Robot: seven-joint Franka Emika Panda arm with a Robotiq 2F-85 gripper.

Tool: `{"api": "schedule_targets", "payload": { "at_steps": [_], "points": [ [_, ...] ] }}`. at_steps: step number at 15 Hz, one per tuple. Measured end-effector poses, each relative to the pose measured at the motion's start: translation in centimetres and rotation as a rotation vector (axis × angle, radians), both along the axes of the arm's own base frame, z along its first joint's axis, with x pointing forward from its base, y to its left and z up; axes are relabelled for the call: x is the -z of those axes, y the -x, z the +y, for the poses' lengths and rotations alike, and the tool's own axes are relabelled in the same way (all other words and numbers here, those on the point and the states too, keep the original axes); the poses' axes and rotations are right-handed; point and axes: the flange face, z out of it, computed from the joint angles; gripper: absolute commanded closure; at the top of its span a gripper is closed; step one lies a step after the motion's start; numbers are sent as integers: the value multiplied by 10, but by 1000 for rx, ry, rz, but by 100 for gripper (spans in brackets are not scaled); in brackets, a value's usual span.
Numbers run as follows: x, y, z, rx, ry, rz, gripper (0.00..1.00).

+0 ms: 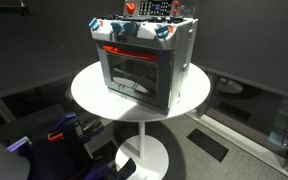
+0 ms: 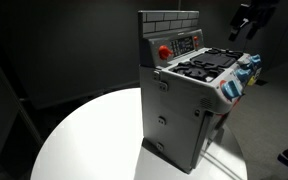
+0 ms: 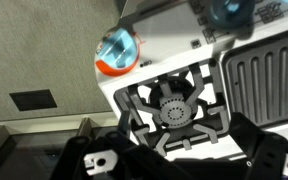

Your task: Push the top right button on the toy stove

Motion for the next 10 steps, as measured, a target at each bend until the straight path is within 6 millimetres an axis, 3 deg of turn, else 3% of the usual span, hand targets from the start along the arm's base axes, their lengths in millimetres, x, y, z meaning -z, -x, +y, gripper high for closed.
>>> {"api": "schedule_targets", "payload": {
  "at_steps": [10],
  "points": [
    [8,-65,1,108,38,-53,0]
  ]
}}
